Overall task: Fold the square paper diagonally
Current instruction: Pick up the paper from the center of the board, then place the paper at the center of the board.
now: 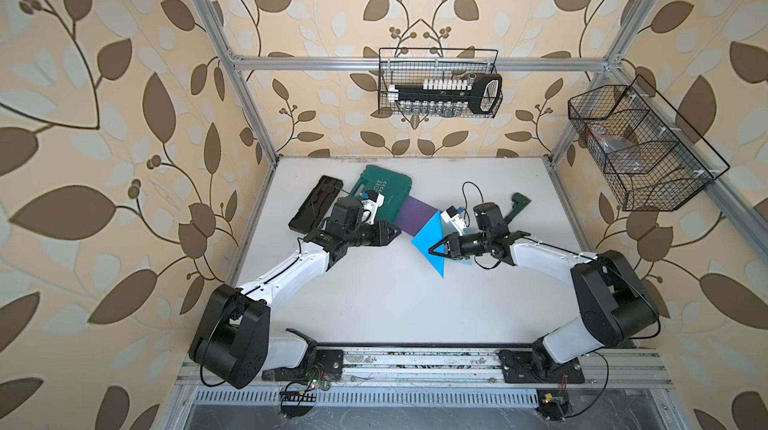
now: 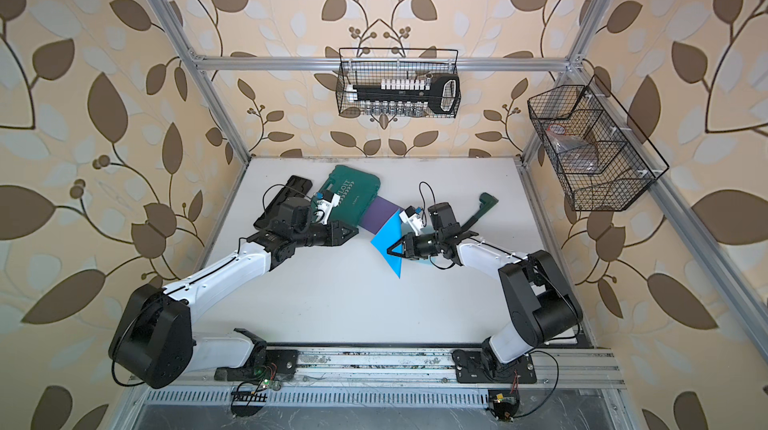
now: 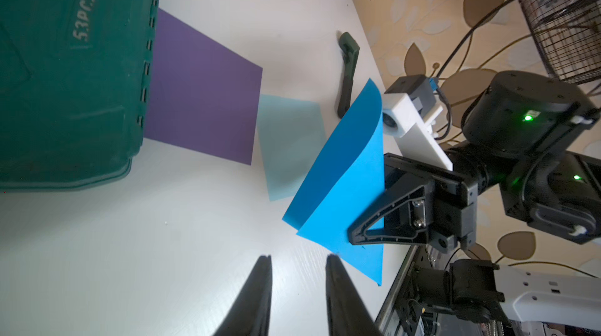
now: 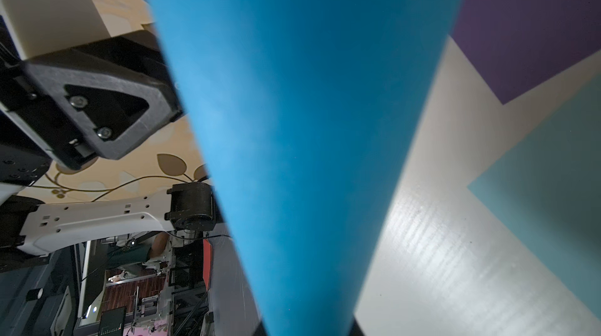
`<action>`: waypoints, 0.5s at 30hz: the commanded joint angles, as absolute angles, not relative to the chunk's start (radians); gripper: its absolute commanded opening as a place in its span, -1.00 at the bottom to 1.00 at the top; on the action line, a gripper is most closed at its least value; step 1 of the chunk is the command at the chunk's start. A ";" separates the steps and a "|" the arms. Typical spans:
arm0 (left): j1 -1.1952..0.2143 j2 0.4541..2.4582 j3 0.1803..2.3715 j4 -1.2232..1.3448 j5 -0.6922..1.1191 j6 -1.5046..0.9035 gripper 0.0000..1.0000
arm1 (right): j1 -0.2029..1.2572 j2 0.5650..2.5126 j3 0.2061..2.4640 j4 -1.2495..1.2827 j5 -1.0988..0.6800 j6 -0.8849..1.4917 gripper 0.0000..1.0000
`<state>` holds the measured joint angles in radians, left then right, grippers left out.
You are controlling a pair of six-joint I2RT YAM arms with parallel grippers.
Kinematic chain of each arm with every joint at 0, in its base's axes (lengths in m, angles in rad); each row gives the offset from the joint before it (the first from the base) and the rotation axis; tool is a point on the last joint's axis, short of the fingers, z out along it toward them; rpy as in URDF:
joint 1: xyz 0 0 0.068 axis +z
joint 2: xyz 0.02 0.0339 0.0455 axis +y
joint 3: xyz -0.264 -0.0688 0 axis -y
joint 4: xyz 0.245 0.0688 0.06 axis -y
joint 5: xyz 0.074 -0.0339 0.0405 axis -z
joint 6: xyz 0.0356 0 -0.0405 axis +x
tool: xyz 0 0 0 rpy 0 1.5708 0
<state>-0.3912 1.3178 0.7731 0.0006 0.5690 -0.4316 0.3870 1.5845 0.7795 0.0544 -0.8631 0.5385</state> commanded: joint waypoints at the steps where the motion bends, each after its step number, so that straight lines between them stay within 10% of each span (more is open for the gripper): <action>1: -0.390 1.313 0.750 0.050 0.592 -0.431 -0.47 | 0.415 1.627 0.766 0.125 -0.809 0.598 -0.73; 15: -0.405 1.434 0.736 0.110 0.638 -0.443 -0.70 | 0.491 1.774 0.772 0.188 -0.721 0.651 -0.73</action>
<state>-0.3939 1.4120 0.7422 0.0658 0.6022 -0.4377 0.4889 1.7607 0.7773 0.1680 -0.7498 0.6445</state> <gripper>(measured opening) 0.154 0.134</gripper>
